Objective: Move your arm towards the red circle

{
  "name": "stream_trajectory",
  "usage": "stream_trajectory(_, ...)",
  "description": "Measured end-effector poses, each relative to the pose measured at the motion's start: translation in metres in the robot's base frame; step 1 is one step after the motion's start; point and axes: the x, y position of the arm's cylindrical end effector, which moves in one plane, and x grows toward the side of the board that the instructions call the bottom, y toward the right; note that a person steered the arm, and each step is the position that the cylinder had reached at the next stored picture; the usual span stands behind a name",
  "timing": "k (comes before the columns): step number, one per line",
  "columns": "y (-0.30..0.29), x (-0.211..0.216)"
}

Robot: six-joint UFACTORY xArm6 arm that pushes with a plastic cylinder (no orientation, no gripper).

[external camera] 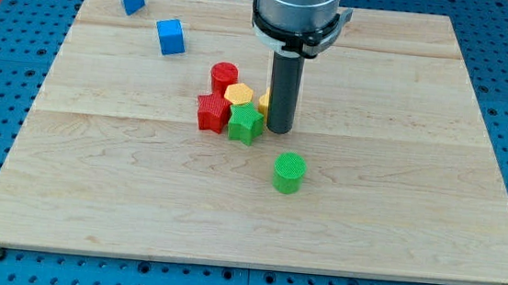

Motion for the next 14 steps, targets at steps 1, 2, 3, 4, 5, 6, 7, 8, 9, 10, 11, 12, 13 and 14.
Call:
stream_trajectory(1, 0.005, 0.000)
stream_trajectory(2, 0.012, 0.000)
stream_trajectory(3, 0.021, 0.000)
stream_trajectory(4, 0.029, 0.000)
stream_trajectory(5, 0.036, 0.000)
stream_trajectory(6, 0.044, 0.000)
stream_trajectory(7, 0.051, 0.000)
stream_trajectory(8, 0.058, 0.000)
stream_trajectory(9, 0.065, 0.000)
stream_trajectory(10, 0.072, 0.000)
stream_trajectory(11, 0.077, 0.000)
stream_trajectory(12, 0.086, 0.000)
stream_trajectory(13, 0.117, -0.046)
stream_trajectory(14, 0.128, -0.106)
